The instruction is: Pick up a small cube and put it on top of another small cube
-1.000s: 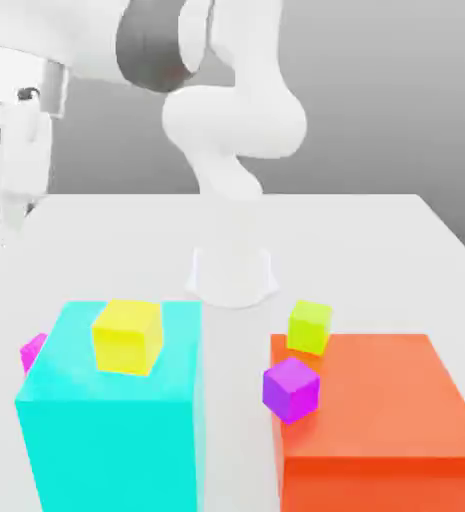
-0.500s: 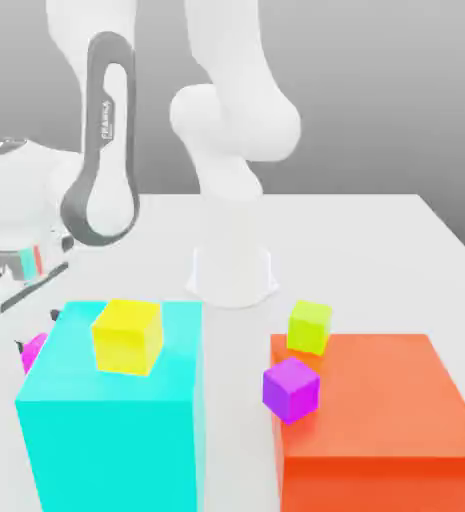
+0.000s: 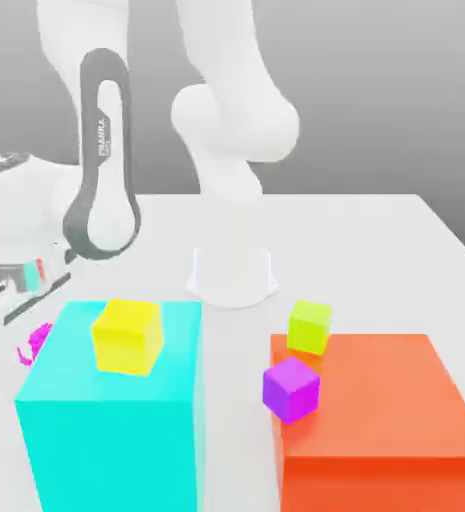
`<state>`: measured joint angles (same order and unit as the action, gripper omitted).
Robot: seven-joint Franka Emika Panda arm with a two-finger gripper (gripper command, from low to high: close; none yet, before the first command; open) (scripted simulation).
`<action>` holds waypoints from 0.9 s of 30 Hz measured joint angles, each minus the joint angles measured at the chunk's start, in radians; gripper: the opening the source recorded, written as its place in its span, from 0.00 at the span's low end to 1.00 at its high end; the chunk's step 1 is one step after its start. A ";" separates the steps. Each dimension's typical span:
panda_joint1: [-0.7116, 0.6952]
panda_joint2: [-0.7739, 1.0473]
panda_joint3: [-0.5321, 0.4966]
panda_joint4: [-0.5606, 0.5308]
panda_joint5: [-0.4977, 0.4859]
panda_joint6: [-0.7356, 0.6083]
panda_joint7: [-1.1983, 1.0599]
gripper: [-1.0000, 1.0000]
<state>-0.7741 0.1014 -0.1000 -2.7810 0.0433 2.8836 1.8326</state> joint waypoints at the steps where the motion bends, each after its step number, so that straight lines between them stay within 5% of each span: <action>1: 0.007 -0.028 0.002 0.006 -0.015 -0.034 0.012 0.00; 20: 0.402 -0.263 0.237 0.586 -0.015 -0.845 0.073 0.00; 24: 0.415 -0.223 0.259 0.527 -0.018 -0.748 0.079 0.00; 25: 0.416 -0.216 0.260 0.514 -0.019 -0.728 0.080 1.00; 27: 0.416 -0.216 0.260 0.514 -0.019 -0.728 0.080 1.00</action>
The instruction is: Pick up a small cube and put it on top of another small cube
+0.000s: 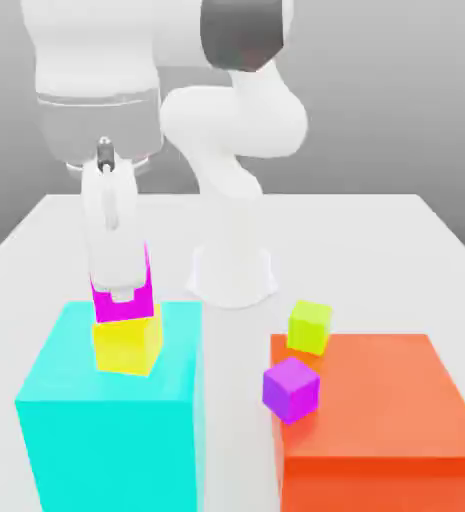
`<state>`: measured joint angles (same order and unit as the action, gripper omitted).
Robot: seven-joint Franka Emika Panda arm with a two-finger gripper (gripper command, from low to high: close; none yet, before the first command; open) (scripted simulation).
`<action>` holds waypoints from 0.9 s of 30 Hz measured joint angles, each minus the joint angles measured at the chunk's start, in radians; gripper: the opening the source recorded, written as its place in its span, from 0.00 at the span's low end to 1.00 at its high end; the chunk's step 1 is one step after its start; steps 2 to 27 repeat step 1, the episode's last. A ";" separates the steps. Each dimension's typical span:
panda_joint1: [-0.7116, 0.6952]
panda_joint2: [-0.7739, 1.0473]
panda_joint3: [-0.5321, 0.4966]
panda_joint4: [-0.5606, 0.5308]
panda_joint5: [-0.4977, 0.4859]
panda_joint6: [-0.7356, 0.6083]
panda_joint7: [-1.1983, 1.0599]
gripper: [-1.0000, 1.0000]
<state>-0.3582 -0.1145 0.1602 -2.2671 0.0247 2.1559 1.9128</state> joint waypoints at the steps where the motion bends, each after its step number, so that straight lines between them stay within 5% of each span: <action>1: 0.000 0.000 0.000 0.000 0.000 0.000 0.000 1.00; 27: 0.000 0.000 0.000 0.000 0.000 0.000 0.000 1.00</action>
